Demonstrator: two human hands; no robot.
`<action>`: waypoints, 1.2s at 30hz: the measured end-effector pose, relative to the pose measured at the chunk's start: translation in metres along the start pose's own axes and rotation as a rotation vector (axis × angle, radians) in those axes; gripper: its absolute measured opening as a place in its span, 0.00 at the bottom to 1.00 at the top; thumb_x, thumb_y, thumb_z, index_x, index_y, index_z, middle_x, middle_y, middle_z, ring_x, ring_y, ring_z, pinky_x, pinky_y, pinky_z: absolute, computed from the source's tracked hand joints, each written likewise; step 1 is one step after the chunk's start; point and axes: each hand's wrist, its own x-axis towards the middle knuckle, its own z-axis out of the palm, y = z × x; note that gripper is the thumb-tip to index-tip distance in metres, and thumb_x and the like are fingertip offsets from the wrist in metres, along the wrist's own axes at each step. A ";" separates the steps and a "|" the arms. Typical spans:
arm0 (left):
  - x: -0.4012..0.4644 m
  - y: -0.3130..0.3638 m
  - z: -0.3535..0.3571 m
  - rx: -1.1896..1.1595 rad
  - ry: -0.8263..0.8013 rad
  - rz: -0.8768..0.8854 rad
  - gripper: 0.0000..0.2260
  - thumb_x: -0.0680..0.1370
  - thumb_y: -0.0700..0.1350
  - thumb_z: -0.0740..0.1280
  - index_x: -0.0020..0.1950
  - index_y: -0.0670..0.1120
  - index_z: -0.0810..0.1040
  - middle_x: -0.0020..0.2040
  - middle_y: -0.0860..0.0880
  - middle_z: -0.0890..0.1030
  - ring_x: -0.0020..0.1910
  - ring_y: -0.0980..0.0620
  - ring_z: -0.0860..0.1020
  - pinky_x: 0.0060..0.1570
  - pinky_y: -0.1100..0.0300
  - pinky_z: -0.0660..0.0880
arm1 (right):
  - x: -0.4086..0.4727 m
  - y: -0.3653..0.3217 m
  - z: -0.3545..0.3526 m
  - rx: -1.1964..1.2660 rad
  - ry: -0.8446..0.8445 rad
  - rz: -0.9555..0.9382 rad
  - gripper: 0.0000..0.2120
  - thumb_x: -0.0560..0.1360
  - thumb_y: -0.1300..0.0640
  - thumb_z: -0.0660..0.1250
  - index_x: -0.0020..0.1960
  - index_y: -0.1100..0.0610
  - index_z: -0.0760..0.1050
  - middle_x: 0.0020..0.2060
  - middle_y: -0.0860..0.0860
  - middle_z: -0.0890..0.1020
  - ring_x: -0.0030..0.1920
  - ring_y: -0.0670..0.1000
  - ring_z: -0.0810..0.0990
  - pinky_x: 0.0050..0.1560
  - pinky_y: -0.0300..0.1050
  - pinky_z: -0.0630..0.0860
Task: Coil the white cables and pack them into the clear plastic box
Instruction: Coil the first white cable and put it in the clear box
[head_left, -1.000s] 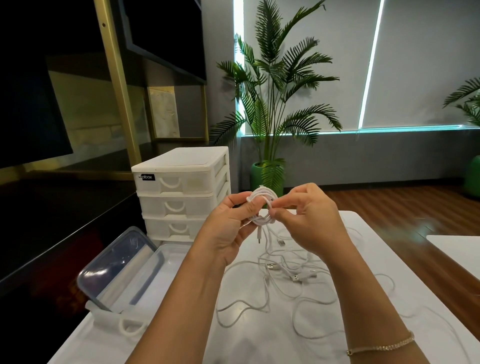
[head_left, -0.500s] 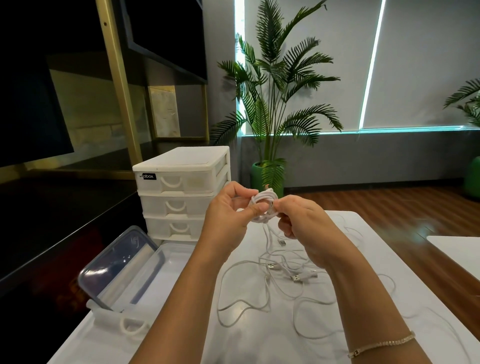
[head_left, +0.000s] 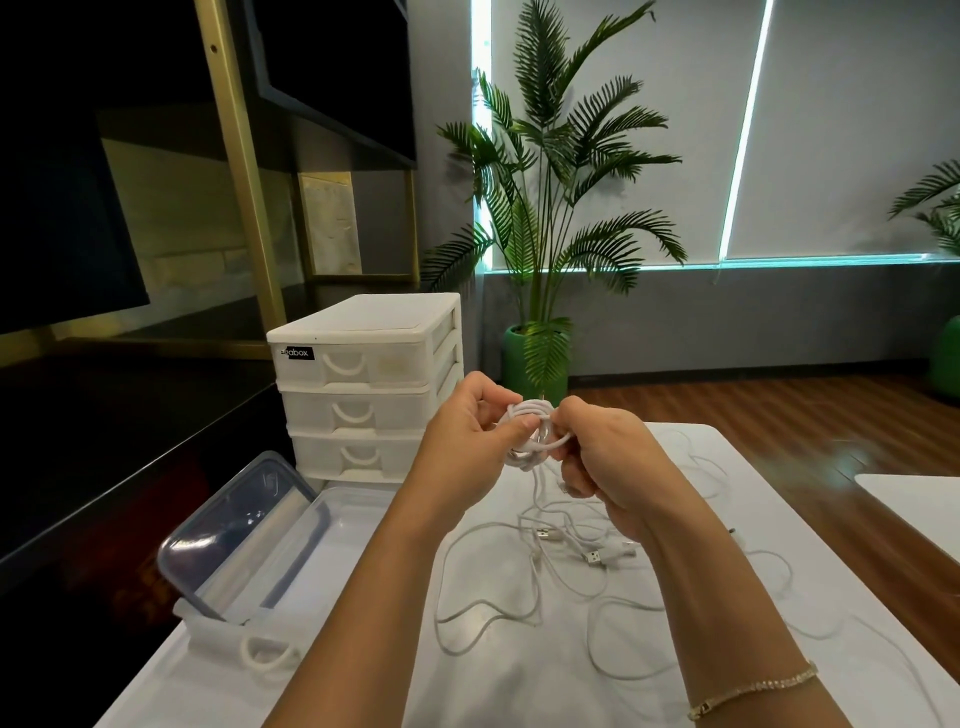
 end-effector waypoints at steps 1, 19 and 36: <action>0.000 0.000 0.000 -0.007 -0.007 -0.016 0.06 0.75 0.43 0.69 0.44 0.51 0.72 0.48 0.46 0.82 0.48 0.47 0.80 0.43 0.60 0.74 | 0.000 0.000 -0.001 0.002 -0.006 -0.006 0.12 0.76 0.62 0.56 0.34 0.62 0.69 0.24 0.53 0.67 0.25 0.48 0.61 0.28 0.42 0.59; -0.005 0.001 -0.013 0.147 -0.114 -0.138 0.07 0.73 0.40 0.70 0.44 0.49 0.74 0.47 0.44 0.80 0.43 0.49 0.79 0.42 0.59 0.78 | -0.003 -0.002 -0.022 -0.495 0.028 -0.198 0.06 0.75 0.54 0.66 0.40 0.52 0.78 0.36 0.44 0.78 0.37 0.45 0.74 0.39 0.40 0.73; -0.011 0.011 -0.005 0.059 -0.126 0.136 0.12 0.73 0.38 0.70 0.46 0.57 0.80 0.43 0.54 0.78 0.42 0.53 0.78 0.36 0.66 0.76 | 0.001 0.005 -0.023 -0.192 0.022 -0.201 0.04 0.73 0.54 0.67 0.43 0.48 0.81 0.39 0.43 0.83 0.42 0.40 0.79 0.37 0.31 0.71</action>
